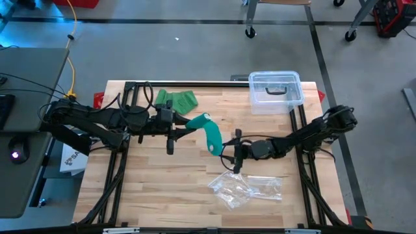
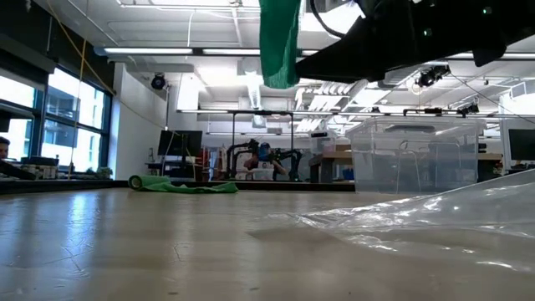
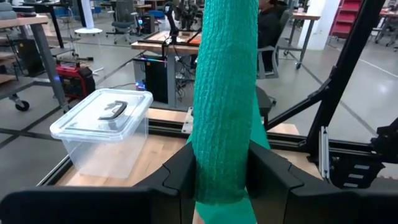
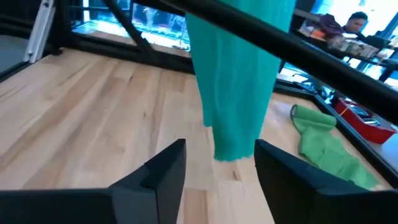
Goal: Roll bandage
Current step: Roll the blue bandage
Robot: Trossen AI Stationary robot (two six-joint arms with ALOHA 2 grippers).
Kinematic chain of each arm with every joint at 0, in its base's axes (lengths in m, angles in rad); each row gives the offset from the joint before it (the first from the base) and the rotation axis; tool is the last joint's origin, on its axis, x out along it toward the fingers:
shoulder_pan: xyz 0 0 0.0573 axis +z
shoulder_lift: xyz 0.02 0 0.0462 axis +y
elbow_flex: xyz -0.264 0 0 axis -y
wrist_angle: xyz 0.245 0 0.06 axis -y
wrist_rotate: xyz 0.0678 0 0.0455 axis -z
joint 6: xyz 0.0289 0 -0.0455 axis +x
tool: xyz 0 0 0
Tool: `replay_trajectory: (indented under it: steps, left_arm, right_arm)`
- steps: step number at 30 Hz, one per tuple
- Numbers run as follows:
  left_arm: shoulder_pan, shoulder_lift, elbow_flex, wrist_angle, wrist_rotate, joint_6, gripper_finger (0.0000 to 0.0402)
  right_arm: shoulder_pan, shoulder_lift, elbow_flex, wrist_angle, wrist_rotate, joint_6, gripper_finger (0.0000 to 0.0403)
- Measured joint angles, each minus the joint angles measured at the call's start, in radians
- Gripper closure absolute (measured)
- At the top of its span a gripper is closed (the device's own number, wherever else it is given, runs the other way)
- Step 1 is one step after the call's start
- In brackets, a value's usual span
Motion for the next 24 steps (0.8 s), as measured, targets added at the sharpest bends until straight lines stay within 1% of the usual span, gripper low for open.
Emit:
replay_trajectory:
  steps: [3, 5, 7, 9, 11, 15, 16, 17, 20, 24]
  left_arm:
    - [0.000, 0.000, 0.000, -0.002, 0.008, -0.010, 0.0293]
    - [0.000, 0.000, 0.000, -0.002, 0.010, -0.012, 0.0293]
    - [0.000, 0.000, 0.000, -0.001, 0.021, -0.017, 0.0293]
    - [0.000, 0.000, 0.000, -0.002, 0.030, -0.019, 0.0293]
    - [-0.002, 0.000, 0.000, -0.002, 0.033, -0.020, 0.0293]
    - [-0.020, 0.000, 0.000, -0.002, 0.033, -0.020, 0.0293]
    - [-0.026, 0.000, 0.000, -0.004, 0.033, -0.020, 0.0293]
    - [-0.032, -0.002, 0.000, -0.009, 0.033, -0.020, 0.0293]
    - [-0.053, -0.013, 0.000, -0.050, 0.033, -0.026, 0.0293]
    - [-0.081, -0.042, 0.000, -0.115, 0.032, -0.055, 0.0293]
  right_arm:
    - [0.010, 0.003, 0.000, 0.048, 0.094, -0.002, 0.0212]
    - [0.009, 0.002, 0.003, 0.072, 0.119, -0.023, 0.0213]
    - [0.008, 0.002, 0.021, 0.060, 0.124, -0.033, 0.0223]
    - [0.008, 0.002, 0.042, 0.041, 0.124, -0.045, 0.0245]
    - [0.008, 0.002, 0.062, 0.006, 0.123, -0.061, 0.0278]
    - [0.008, 0.002, 0.092, -0.083, 0.124, -0.060, 0.0367]
    - [0.008, 0.002, 0.095, -0.101, 0.128, -0.054, 0.0384]
    - [0.008, 0.002, 0.097, -0.116, 0.145, -0.044, 0.0393]
    - [0.008, 0.002, 0.090, -0.127, 0.195, 0.034, 0.0395]
    - [-0.011, 0.002, 0.045, -0.146, 0.194, 0.148, 0.0401]
